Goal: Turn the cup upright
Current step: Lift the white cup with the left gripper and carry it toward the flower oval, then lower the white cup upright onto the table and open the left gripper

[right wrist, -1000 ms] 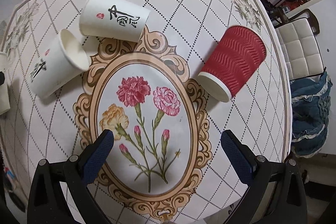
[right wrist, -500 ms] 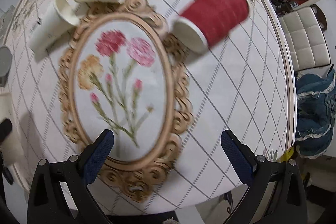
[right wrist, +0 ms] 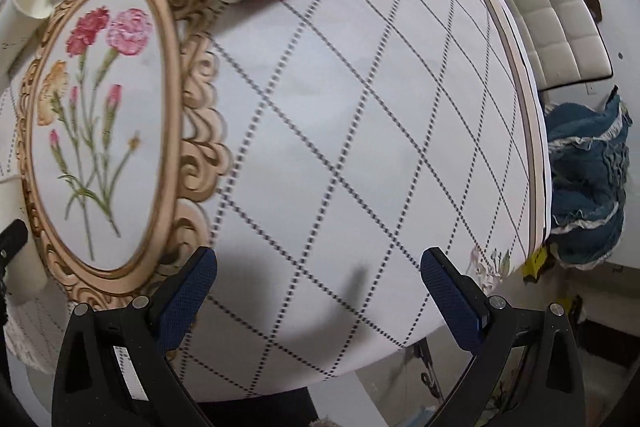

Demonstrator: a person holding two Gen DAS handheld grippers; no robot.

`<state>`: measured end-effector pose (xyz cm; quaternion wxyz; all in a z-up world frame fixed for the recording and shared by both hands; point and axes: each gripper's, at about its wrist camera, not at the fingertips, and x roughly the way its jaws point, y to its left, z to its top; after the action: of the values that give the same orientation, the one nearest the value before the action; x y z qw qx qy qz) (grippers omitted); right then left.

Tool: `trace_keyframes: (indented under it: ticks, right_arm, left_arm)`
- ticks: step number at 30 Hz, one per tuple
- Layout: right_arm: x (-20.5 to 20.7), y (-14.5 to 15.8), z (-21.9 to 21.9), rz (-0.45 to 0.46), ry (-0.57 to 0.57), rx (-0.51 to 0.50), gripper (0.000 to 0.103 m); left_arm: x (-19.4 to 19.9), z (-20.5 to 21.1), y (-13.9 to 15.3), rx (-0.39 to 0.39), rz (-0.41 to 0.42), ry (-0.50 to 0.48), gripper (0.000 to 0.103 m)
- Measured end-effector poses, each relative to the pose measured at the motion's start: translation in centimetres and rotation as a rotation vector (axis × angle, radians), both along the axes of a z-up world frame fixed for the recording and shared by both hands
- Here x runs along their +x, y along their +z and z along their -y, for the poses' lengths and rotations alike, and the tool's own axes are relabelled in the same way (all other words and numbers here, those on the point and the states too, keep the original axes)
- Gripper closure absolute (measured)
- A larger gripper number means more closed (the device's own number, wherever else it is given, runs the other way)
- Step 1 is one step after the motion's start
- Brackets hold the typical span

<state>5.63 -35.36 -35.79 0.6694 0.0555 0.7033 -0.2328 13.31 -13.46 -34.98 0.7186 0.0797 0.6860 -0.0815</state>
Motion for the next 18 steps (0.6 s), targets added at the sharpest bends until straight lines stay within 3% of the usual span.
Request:
trace_keyframes:
  ticks: [2, 5, 6, 18]
  right_arm:
    - [-0.2, 0.0, 0.3, 0.000, -0.005, -0.001, 0.000]
    - [-0.4, -0.1, 0.7, 0.005, -0.009, 0.004, 0.000]
    - [-0.4, -0.1, 0.8, 0.006, -0.008, 0.004, 0.000]
    - [0.2, 0.6, 0.7, 0.033, 0.011, 0.011, 0.000]
  left_arm:
    - [0.2, 0.1, -0.4, 0.011, -0.009, -0.003, 0.036]
    - [0.3, 0.1, -0.9, 0.029, -0.015, 0.000, 0.009]
    - [0.4, 0.1, -1.0, 0.030, -0.015, -0.001, 0.007]
    - [1.1, -1.3, -0.3, 0.042, 0.007, 0.029, 0.006]
